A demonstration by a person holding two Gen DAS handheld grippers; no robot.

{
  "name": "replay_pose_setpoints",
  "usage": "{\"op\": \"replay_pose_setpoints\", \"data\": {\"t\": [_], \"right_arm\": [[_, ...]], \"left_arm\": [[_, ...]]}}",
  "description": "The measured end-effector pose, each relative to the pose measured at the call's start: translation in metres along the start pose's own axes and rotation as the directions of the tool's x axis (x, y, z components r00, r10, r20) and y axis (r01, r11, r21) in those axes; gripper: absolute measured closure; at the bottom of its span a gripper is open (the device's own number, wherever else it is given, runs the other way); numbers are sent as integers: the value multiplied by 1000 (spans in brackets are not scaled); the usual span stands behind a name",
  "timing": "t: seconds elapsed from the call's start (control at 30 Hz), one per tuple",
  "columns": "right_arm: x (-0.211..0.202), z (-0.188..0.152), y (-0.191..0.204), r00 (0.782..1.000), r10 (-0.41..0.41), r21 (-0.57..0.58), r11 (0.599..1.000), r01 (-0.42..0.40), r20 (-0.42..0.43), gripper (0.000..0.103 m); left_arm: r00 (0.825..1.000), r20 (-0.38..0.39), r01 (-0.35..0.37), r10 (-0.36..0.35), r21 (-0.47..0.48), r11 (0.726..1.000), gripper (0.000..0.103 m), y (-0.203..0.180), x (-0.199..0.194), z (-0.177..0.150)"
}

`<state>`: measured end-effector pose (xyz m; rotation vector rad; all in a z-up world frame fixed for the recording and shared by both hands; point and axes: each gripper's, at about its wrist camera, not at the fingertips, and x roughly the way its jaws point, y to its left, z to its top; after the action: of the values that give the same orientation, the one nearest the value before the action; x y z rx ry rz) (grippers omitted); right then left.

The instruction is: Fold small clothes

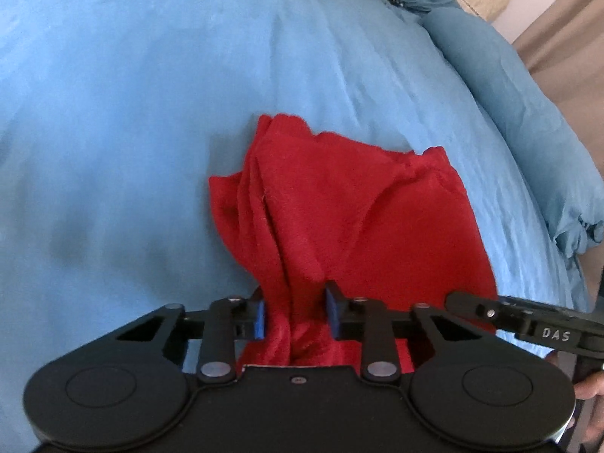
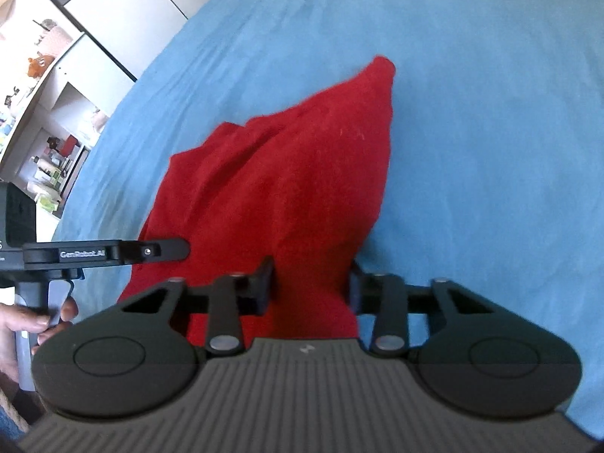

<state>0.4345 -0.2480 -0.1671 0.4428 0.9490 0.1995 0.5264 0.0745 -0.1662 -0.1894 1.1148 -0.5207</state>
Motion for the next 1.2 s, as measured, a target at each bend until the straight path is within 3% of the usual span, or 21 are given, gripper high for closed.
{"op": "replay_pose_setpoints", "data": {"t": [0.27, 0.47, 0.6, 0.7, 0.77, 0.87, 0.93, 1.03, 1.1, 1.17, 1.2], "right_arm": [[-61, 2, 20, 996, 44, -35, 999, -41, 78, 62], [-144, -22, 8, 991, 76, -54, 996, -70, 108, 62], [-183, -50, -13, 993, 59, -54, 997, -54, 104, 62], [-185, -77, -36, 997, 21, -48, 999, -18, 76, 62], [-177, -94, -53, 998, -11, -37, 999, 14, 60, 62], [-165, -122, -76, 995, -81, -21, 996, 83, 61, 60], [-162, -133, -89, 994, -72, 5, 997, 72, 84, 58], [-164, -141, -92, 990, -77, 16, 997, 75, 122, 43], [-170, -143, -85, 981, -101, -11, 995, 104, 165, 26], [-180, -143, -84, 966, -125, -38, 990, 137, 226, 15], [-183, -142, -84, 957, -143, -39, 987, 157, 253, 15]], "left_arm": [[999, 42, 4, -7, 82, 997, 76, -60, -49, -13], [996, 84, -1, -16, 199, 980, 77, -135, -98, -58], [997, 73, 11, -27, 215, 977, 76, -165, -90, -97], [999, 38, 20, -28, 193, 981, 77, -170, -63, -123], [1000, 18, -3, 0, 184, 983, 81, -169, -44, -137], [995, 62, -84, 72, 214, 973, 80, -168, -33, -153], [995, 69, -86, 73, 207, 975, 75, -163, -33, -155], [989, 102, -124, 104, 215, 969, 59, -168, -37, -156], [974, 158, -193, 159, 233, 953, 31, -168, -43, -158], [955, 218, -251, 199, 246, 936, 23, -167, -49, -159], [953, 225, -258, 205, 243, 935, 23, -165, -48, -159]]}}
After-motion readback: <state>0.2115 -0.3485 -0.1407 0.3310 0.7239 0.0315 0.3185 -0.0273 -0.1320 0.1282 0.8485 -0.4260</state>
